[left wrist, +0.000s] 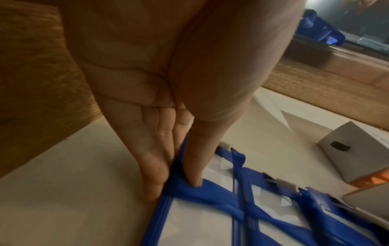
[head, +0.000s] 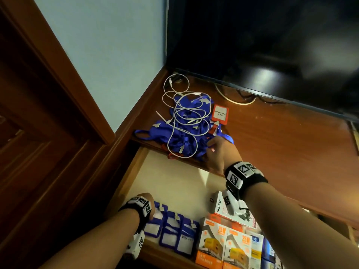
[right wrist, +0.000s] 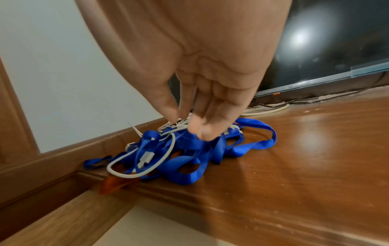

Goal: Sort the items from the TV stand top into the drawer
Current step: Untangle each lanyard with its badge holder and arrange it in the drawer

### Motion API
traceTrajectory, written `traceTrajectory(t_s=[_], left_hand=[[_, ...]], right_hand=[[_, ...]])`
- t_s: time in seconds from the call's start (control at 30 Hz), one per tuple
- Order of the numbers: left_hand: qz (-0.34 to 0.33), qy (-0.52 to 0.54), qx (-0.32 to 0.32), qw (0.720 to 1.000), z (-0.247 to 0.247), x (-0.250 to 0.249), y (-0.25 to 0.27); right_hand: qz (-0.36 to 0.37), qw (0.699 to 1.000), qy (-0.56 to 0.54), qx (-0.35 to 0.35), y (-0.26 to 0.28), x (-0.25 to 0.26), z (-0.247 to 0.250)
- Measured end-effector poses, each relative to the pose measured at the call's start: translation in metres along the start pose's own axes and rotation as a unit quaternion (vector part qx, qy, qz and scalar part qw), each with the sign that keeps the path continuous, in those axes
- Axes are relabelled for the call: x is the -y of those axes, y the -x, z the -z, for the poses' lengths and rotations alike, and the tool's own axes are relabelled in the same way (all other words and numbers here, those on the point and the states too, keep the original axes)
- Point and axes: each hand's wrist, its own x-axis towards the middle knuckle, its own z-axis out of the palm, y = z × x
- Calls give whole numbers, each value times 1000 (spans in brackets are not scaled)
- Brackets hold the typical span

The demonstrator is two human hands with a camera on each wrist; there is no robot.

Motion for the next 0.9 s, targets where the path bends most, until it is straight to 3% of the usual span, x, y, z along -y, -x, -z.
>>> traceTrajectory(t_s=[0.27,0.37,0.47,0.63,0.7,0.9], left_hand=[[15,18,-17,1000,-1,-4,0],[59,19,-1,998,-4,-7,5],[76,18,-11,997,-2,-8,7],[61,70,-36,995,-6,7,-8],[35,48,-41,997,-7,9,-9],[-87,-16,11,996,-5,-3,0]], right_hand=[[-89,992,57,-71,-62,-11,21],[-120,988,52,-80,-95,-22,36],[-111,990,82,-15,-129,-36,42],[-1,975,187,123,-155,-56,45],[-2,966,213,145,-154,-63,45],[-37,963,255,77,-127,-83,48]])
